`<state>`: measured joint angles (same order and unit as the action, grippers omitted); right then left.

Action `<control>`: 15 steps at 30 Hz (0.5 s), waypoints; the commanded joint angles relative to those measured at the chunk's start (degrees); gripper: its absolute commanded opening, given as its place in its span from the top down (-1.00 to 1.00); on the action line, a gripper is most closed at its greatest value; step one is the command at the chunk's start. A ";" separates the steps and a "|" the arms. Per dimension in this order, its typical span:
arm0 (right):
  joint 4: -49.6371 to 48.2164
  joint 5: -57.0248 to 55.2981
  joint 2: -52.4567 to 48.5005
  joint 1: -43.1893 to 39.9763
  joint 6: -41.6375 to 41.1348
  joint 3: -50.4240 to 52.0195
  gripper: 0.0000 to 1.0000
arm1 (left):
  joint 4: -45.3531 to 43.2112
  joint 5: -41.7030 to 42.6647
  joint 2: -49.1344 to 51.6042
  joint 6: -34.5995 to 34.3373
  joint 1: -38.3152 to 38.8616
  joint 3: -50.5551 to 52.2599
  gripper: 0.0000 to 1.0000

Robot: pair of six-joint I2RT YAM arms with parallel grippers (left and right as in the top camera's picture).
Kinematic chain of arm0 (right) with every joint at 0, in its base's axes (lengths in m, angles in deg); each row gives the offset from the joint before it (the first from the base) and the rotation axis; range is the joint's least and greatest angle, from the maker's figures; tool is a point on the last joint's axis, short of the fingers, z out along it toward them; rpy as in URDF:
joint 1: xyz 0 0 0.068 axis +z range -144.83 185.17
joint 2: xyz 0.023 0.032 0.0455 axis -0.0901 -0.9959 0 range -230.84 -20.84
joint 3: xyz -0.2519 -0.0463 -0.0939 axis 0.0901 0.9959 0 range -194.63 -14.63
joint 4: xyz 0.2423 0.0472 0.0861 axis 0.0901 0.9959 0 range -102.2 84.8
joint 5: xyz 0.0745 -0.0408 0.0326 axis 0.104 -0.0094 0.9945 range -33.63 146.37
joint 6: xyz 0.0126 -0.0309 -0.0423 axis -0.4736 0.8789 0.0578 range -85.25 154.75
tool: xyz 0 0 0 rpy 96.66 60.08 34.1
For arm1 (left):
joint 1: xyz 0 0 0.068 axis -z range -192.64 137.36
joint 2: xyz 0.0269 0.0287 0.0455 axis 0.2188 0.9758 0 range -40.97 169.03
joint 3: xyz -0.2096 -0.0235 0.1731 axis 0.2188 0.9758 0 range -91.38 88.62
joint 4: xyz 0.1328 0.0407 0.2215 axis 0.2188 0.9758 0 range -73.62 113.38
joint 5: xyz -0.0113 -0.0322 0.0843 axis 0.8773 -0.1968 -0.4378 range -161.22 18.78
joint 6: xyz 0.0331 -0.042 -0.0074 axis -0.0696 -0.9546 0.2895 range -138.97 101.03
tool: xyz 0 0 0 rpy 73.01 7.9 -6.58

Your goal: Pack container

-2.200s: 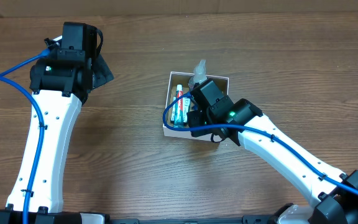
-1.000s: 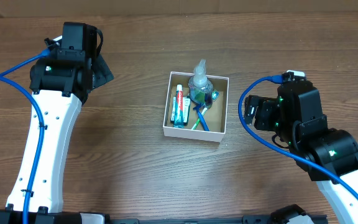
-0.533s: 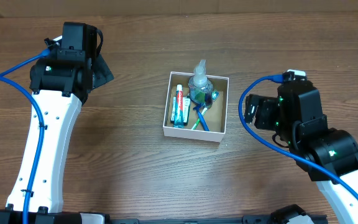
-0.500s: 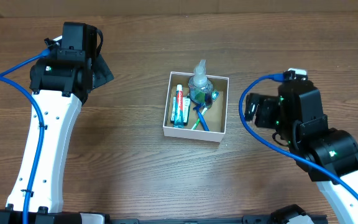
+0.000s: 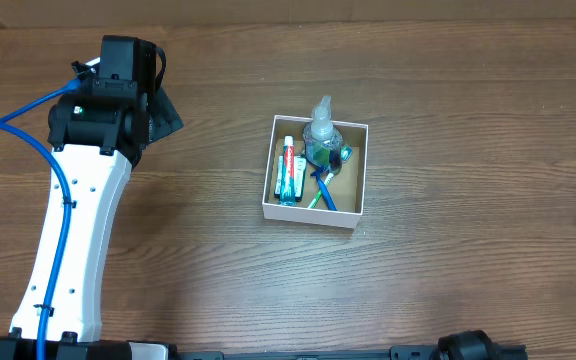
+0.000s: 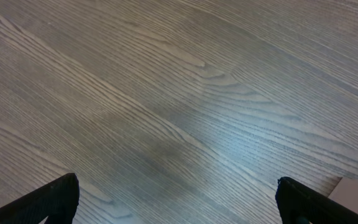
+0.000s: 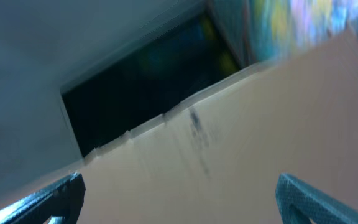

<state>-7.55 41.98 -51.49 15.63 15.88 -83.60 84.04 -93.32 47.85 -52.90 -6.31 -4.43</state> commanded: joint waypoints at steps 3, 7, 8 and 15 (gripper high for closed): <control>-2.23 8.79 5.01 -6.47 9.70 0.39 -1.00 | -0.17 -0.11 -0.33 1.14 0.07 -0.44 -1.00; 2.38 13.49 9.84 -9.11 14.84 1.20 -1.00 | -0.17 -0.11 -0.33 1.14 0.07 -0.44 -1.00; 3.91 13.46 11.19 -9.53 14.88 2.25 -1.00 | -0.17 -0.11 -0.33 1.14 0.07 -0.44 -1.00; 2.49 16.63 20.92 -10.16 14.80 19.63 -1.00 | -0.17 -0.11 -0.33 1.14 0.07 -0.44 -1.00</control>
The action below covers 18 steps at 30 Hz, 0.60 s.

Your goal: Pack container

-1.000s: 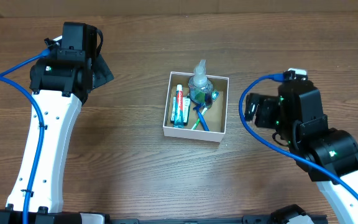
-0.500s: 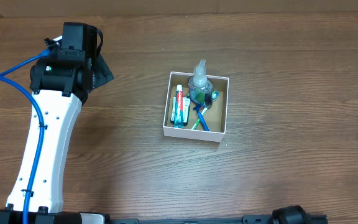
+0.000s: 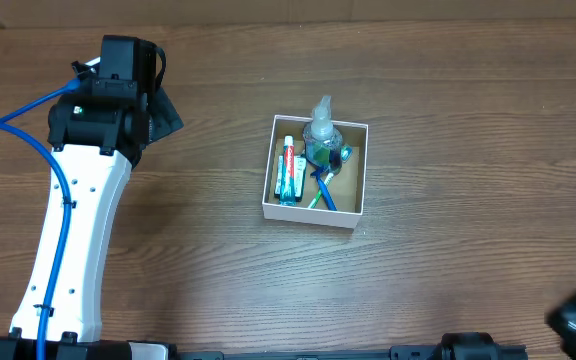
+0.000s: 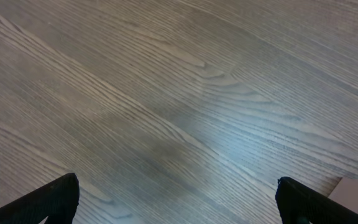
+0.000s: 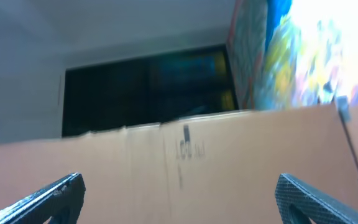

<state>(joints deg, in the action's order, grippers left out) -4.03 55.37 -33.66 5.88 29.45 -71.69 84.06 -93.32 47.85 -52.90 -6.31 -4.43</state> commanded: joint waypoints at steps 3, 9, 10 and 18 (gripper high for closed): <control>-2.54 4.66 7.26 -0.42 0.76 15.26 -1.00 | -0.20 -0.11 -0.33 1.14 0.07 -0.44 -1.00; -2.73 5.64 12.24 -0.42 0.66 27.26 -1.00 | -0.20 -0.11 -0.33 1.14 0.07 -0.44 -1.00; -2.73 5.64 12.48 -0.42 0.66 28.74 -1.00 | -0.20 -0.11 -0.33 1.14 0.07 -0.44 -1.00; -2.89 5.62 12.59 -0.42 0.68 38.40 -1.00 | -0.20 -0.11 -0.33 1.14 0.07 -0.44 -1.00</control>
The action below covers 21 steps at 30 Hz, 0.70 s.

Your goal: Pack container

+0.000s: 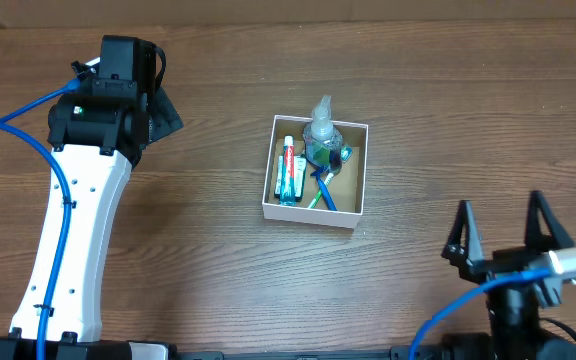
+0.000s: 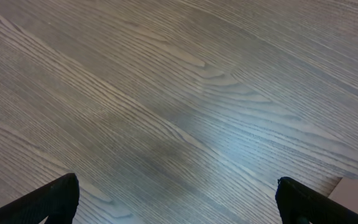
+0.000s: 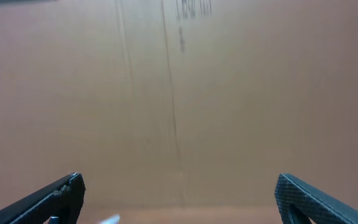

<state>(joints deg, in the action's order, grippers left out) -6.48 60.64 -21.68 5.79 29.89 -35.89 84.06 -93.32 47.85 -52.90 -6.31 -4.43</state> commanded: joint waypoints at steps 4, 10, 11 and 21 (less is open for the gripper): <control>-1.01 0.37 0.61 -0.33 0.24 6.75 -1.00 | -0.20 -0.11 -0.33 1.14 0.07 -0.44 -1.00; -1.86 0.35 0.63 -0.33 0.22 10.97 -1.00 | -0.20 -0.11 -0.33 1.14 0.07 -0.44 -1.00; -2.27 0.35 0.63 -0.33 0.24 11.67 -1.00 | -0.20 -0.11 -0.33 1.14 0.07 -0.44 -1.00; -4.63 0.28 0.63 -0.35 0.33 17.25 -1.00 | -0.20 -0.11 -0.33 1.14 0.07 -0.44 -1.00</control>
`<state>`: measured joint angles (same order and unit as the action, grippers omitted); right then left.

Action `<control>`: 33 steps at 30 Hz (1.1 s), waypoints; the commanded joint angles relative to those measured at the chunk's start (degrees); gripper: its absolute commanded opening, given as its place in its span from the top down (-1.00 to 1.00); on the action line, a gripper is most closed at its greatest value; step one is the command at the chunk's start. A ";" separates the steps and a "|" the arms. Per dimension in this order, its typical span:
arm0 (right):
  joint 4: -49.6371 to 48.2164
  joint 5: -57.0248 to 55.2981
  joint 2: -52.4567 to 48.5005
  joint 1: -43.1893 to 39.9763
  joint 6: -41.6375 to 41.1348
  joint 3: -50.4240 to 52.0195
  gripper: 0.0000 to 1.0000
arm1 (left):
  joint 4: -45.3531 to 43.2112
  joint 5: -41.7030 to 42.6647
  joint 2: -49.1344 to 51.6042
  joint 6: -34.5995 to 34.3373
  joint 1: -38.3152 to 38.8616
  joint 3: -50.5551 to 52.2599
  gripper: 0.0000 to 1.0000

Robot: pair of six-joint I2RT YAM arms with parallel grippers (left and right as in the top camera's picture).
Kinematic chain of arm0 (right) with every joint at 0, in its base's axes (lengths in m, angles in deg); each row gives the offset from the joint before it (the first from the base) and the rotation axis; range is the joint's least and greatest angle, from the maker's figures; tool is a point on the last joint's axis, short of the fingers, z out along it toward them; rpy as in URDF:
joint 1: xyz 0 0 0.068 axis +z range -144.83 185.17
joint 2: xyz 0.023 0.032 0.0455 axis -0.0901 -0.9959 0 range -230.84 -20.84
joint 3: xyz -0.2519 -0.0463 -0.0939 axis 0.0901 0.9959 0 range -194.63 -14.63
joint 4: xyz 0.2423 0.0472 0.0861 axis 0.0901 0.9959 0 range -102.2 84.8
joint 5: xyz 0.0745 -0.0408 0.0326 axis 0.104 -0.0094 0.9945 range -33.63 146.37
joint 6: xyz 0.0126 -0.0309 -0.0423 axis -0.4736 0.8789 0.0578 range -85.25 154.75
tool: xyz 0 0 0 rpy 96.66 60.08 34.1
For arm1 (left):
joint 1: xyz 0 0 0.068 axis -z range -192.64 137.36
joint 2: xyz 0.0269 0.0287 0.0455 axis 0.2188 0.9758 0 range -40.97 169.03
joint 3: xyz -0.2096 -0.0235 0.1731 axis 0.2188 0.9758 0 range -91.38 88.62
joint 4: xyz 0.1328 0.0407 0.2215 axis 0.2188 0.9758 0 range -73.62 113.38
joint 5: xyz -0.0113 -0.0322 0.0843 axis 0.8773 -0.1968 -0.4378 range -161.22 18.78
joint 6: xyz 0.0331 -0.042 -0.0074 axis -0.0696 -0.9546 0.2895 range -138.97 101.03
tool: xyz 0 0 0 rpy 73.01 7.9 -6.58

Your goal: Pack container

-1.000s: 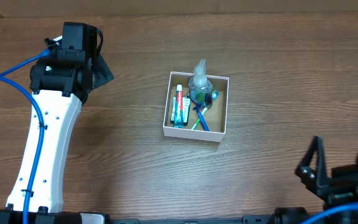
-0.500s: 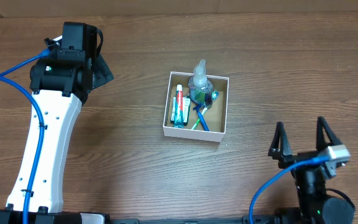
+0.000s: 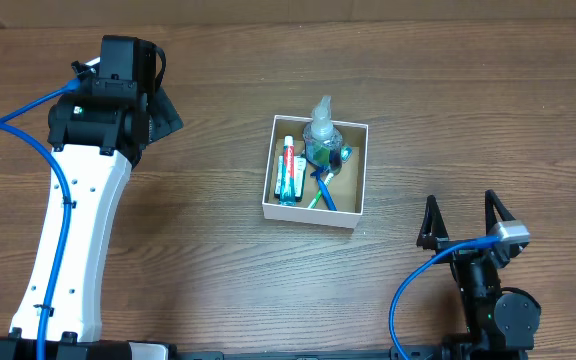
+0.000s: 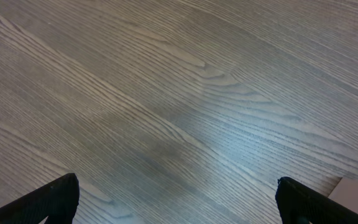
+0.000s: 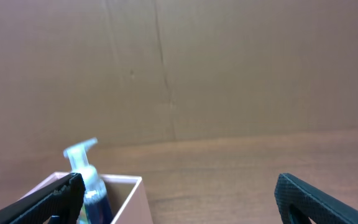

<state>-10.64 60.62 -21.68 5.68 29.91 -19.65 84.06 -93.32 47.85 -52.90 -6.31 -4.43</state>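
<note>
The white box sits mid-table and holds a toothpaste tube, a clear pump bottle and a blue toothbrush. My right gripper stands open and empty at the front right, a little way off the box's right corner. Its wrist view looks level at the box and the bottle between the spread fingers of the right gripper. My left gripper is far left of the box, and in its wrist view the left gripper is open over bare wood.
A cardboard wall runs along the far side of the table. A blue cable trails from the left arm at the left edge. The right arm's blue cable loops near the front edge.
My right gripper has shifted left and toward the front edge. Its camera showed only cardboard before; it now shows the table, the box and the bottle. The left arm has not moved.
The right arm was barely in the overhead view at the right edge, its camera tilted up at the room. Then it showed at the lower right corner. Then it stood open at the front right, and now it faces the box. The box contents and left arm stayed unchanged.
</note>
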 commanded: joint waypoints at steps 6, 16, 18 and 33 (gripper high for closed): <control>-0.59 -1.18 0.66 -0.28 0.42 2.62 -1.00 | -0.20 -0.11 -0.33 1.14 0.07 -0.44 -1.00; -0.59 -2.03 0.68 -0.26 0.42 4.57 -1.00 | -0.20 -0.11 -0.33 1.14 0.07 -0.44 -1.00; 0.42 -1.99 0.68 -0.26 0.37 4.57 -1.00 | -0.20 -0.11 -0.33 1.14 0.07 -0.44 -1.00; 3.02 -1.75 0.68 -0.26 0.37 4.57 -1.00 | -0.20 -0.11 -0.33 1.14 0.07 -0.44 -1.00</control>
<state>-7.42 59.15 -21.68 5.62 30.11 -15.67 84.06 -93.32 47.85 -52.90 -6.31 -4.43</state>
